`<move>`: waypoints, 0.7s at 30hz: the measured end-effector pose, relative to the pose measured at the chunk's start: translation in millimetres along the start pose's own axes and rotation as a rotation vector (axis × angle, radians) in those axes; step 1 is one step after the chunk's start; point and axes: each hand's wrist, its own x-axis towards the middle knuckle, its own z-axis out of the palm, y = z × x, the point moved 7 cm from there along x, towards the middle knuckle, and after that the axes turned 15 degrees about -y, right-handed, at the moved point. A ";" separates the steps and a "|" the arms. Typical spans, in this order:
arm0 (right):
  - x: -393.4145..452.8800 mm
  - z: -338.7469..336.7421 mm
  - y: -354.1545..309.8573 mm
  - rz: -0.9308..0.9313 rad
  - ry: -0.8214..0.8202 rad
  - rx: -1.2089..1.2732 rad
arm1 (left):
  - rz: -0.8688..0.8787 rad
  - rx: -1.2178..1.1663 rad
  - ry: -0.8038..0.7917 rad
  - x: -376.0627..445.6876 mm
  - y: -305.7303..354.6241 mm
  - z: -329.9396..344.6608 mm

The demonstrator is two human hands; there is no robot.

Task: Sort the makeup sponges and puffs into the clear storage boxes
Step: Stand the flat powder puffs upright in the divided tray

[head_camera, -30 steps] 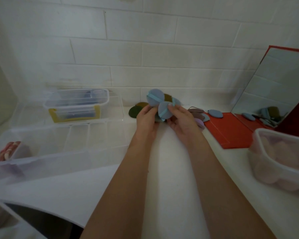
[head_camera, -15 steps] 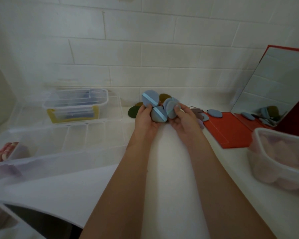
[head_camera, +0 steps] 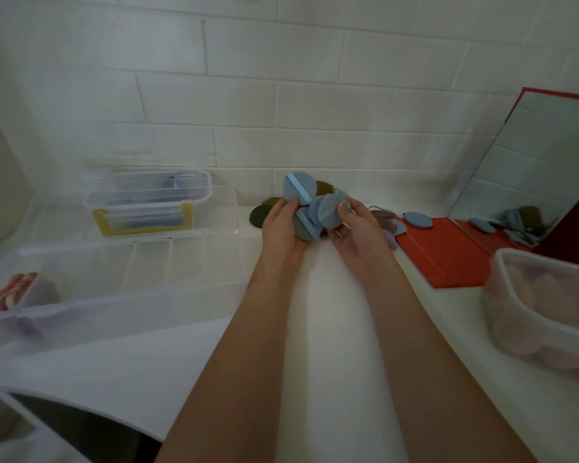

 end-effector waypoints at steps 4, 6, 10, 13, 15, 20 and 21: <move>0.6 -3.4 -3.1 -0.029 0.038 0.102 | 0.053 0.131 -0.020 0.7 4.3 1.4; 0.6 -4.7 -3.7 -0.031 0.054 0.121 | 0.066 0.202 -0.012 0.8 5.0 2.1; 1.9 -6.3 -2.8 -0.020 0.059 0.120 | 0.064 0.313 0.047 -0.9 7.5 2.6; 2.9 -4.7 -2.2 -0.025 0.038 0.130 | 0.066 0.392 0.031 -1.8 7.5 7.5; 2.6 -4.0 -2.5 -0.034 0.036 0.140 | 0.066 0.429 0.002 -2.5 7.0 11.3; 3.2 -1.7 -2.7 -0.054 0.004 0.131 | -0.010 0.336 0.028 0.5 -0.2 8.0; 2.9 -1.4 -2.5 -0.050 -0.003 0.126 | -0.021 0.319 0.033 1.3 -1.5 6.9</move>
